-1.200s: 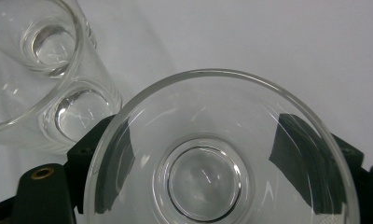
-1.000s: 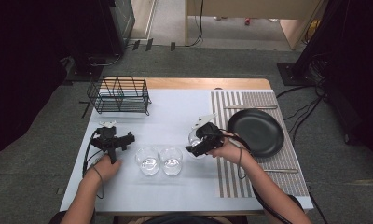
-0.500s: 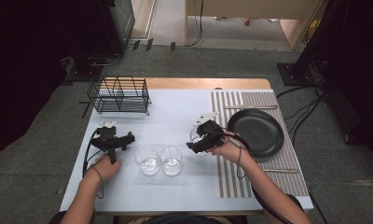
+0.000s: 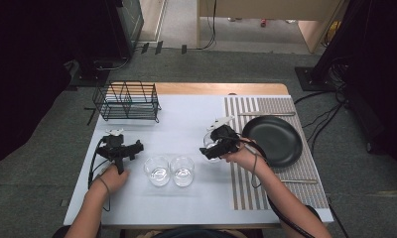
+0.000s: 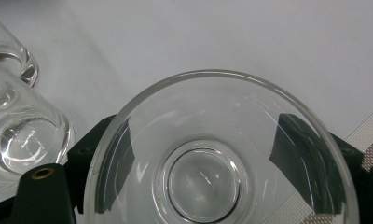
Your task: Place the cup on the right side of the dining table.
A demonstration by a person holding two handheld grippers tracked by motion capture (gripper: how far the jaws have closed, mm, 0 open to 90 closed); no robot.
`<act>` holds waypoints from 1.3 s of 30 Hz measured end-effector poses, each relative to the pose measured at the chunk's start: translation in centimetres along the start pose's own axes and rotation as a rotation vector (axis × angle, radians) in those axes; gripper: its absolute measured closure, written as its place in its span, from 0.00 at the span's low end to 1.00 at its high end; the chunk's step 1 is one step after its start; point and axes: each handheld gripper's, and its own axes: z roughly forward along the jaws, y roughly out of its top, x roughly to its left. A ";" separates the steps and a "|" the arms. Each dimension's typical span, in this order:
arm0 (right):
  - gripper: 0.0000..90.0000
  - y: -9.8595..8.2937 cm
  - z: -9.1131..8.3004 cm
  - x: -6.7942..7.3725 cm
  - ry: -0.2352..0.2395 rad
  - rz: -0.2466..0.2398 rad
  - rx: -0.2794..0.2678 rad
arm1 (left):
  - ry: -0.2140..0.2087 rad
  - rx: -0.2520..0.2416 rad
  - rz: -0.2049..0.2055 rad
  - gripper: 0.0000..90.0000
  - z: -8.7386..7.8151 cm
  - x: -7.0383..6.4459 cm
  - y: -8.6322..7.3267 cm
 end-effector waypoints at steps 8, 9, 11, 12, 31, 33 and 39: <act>0.22 0.3 0.1 -0.2 -0.007 0.011 -0.003 | -0.001 -0.001 -0.001 0.00 0.0 0.0 0.0; 0.22 0.3 0.2 -0.3 -0.007 0.012 -0.003 | -0.001 -0.002 -0.001 0.00 0.0 0.0 0.0; 0.22 0.4 0.2 -0.3 -0.006 0.009 -0.004 | 0.000 -0.002 -0.001 0.00 0.0 0.0 0.0; 0.22 0.5 0.2 -0.3 -0.004 0.008 -0.005 | 0.000 -0.002 -0.001 0.00 0.0 0.0 0.0; 0.22 1.1 0.8 -0.6 -0.026 0.008 -0.018 | 0.000 -0.004 -0.003 0.00 0.0 0.0 0.0; 0.22 1.2 0.9 -0.7 -0.022 0.013 -0.020 | 0.000 -0.005 -0.003 0.00 0.0 0.0 0.0; 0.22 1.2 1.1 -0.9 -0.022 0.014 -0.015 | 0.000 -0.006 -0.005 0.00 0.0 0.0 -0.1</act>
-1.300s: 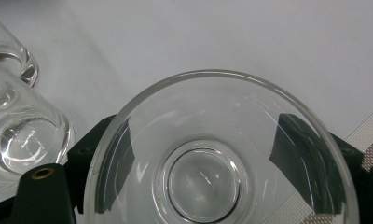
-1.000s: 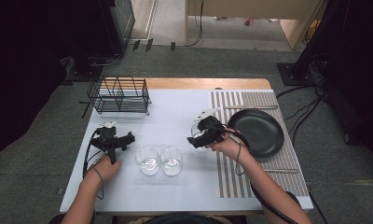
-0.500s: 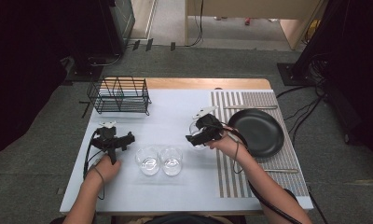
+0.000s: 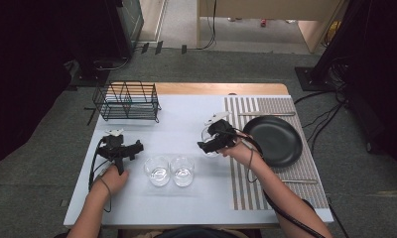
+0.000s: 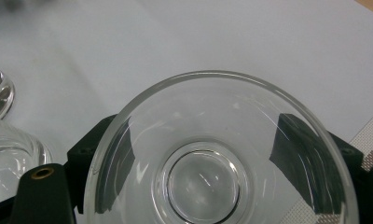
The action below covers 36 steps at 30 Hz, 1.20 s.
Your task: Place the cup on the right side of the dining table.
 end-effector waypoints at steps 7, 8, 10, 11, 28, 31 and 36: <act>0.22 0.1 0.2 -0.2 -0.005 -0.002 -0.004 | 0.000 0.000 0.001 0.00 0.0 0.0 0.0; 0.22 0.1 0.3 -0.2 -0.007 0.000 -0.006 | 0.000 0.000 0.001 0.00 0.0 0.0 0.0; 0.22 0.2 0.3 -0.3 -0.009 0.002 -0.009 | 0.000 0.000 0.001 0.00 0.0 0.0 0.0; 0.22 0.2 0.3 -0.4 -0.009 0.004 -0.010 | 0.000 0.001 0.003 0.00 0.0 0.0 0.0; 0.22 0.7 0.7 -1.1 -0.024 0.027 -0.023 | -0.001 -0.008 -0.010 0.00 0.0 0.1 0.0; 0.22 0.8 0.7 -1.3 -0.028 0.031 -0.023 | 0.000 -0.007 -0.009 0.00 0.0 0.1 0.0; 0.22 0.9 0.8 -1.6 -0.033 0.048 -0.025 | 0.001 -0.007 -0.009 0.00 -0.1 0.1 0.0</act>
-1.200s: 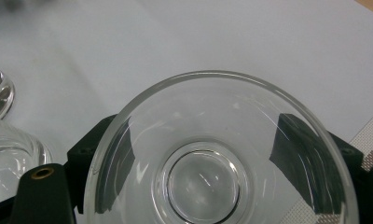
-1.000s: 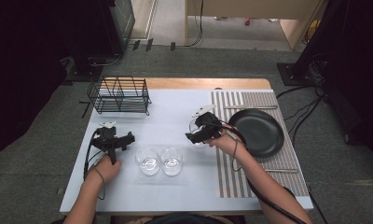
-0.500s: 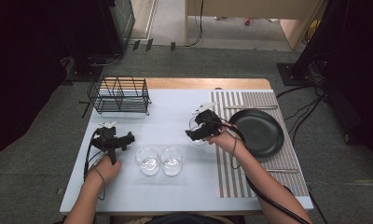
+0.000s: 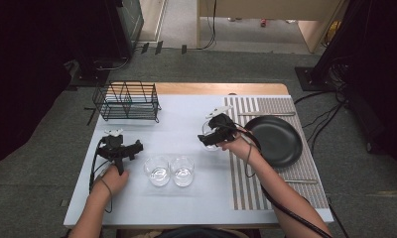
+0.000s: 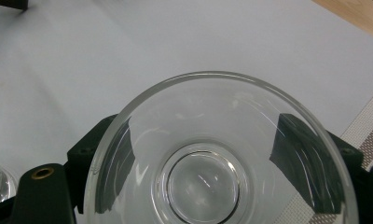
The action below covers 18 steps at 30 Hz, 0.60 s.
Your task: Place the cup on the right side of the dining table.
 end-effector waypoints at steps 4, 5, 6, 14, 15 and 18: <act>0.22 0.1 0.1 -0.2 -0.003 -0.001 -0.004 | 0.003 -0.001 -0.001 0.00 0.0 0.0 0.0; 0.22 0.1 0.1 -0.2 -0.005 0.000 -0.004 | 0.004 -0.001 -0.001 0.00 0.0 0.0 0.0; 0.22 0.1 0.2 -0.2 -0.009 0.002 -0.004 | 0.004 -0.001 -0.001 0.00 0.0 0.0 0.0; 0.22 0.3 0.3 -0.6 -0.020 0.018 -0.011 | 0.007 -0.001 -0.006 0.00 0.0 0.0 0.0; 0.22 0.3 0.3 -0.7 -0.022 0.020 -0.013 | 0.008 -0.001 -0.006 0.00 0.0 0.0 0.0; 0.22 0.3 0.3 -0.8 -0.032 0.026 -0.016 | 0.009 -0.001 -0.006 0.00 0.0 0.0 0.0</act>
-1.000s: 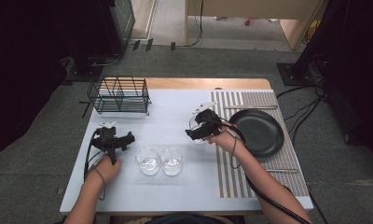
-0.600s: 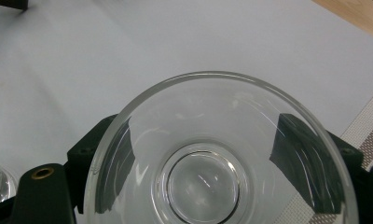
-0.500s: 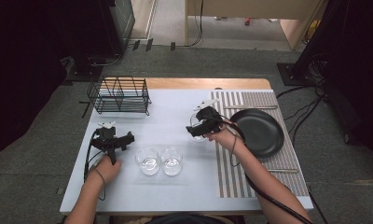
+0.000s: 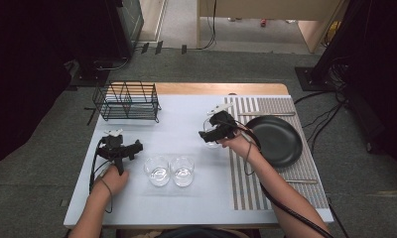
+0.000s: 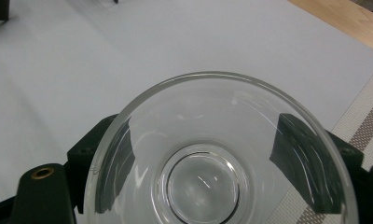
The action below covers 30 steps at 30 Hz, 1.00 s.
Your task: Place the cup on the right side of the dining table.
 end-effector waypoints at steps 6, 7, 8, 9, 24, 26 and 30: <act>0.22 0.0 0.0 -0.4 -0.010 0.014 -0.005 | 0.002 0.000 -0.001 0.00 0.0 0.0 0.0; 0.22 0.0 0.0 -0.5 -0.011 0.015 -0.006 | 0.002 0.000 0.000 0.00 0.0 0.0 0.0; 0.22 0.0 0.0 -0.6 -0.012 0.017 -0.006 | 0.002 0.000 0.000 0.00 0.0 0.0 0.0; 0.22 0.0 0.0 -0.6 -0.014 0.015 -0.007 | 0.002 -0.001 0.000 0.00 0.0 0.0 0.0; 0.22 -0.1 0.2 -1.2 -0.042 0.028 -0.014 | 0.003 0.000 0.001 0.00 0.0 0.0 0.0; 0.22 0.0 0.2 -1.2 -0.042 0.028 -0.015 | 0.003 0.000 0.001 0.00 0.0 0.0 0.0; 0.22 0.0 0.2 -1.3 -0.046 0.038 -0.015 | 0.003 0.000 0.001 0.00 0.0 0.0 0.0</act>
